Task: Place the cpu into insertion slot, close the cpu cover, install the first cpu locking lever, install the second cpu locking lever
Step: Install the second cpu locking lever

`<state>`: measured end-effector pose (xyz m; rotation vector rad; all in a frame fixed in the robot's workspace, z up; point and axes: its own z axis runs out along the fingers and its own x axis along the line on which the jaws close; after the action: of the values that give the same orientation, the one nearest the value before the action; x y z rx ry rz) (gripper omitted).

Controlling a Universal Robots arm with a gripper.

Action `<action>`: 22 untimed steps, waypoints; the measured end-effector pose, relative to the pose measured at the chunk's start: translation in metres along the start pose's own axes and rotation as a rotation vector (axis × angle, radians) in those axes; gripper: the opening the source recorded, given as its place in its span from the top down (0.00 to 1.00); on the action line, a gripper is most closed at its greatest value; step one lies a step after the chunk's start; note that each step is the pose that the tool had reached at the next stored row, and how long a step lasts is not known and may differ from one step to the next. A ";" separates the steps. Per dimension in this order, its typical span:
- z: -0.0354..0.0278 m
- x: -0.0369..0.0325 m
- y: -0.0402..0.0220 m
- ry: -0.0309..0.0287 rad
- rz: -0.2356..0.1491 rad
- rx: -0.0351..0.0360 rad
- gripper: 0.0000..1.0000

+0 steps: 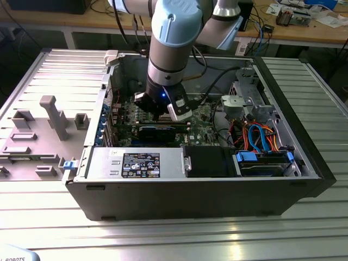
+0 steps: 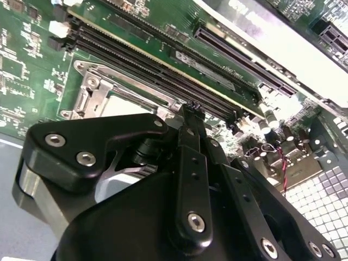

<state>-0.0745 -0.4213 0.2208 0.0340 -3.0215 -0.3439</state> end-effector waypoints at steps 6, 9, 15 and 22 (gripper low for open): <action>0.0033 0.0030 -0.0007 -0.0240 -0.022 0.0020 0.89; 0.0044 0.0067 -0.0007 -0.0309 -0.026 0.0015 0.89; 0.0087 0.0100 -0.0016 -0.0399 -0.030 0.0021 0.89; 0.0090 0.0101 -0.0016 -0.0400 -0.030 0.0018 0.89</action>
<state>-0.0855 -0.4212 0.2127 0.0730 -3.0637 -0.3486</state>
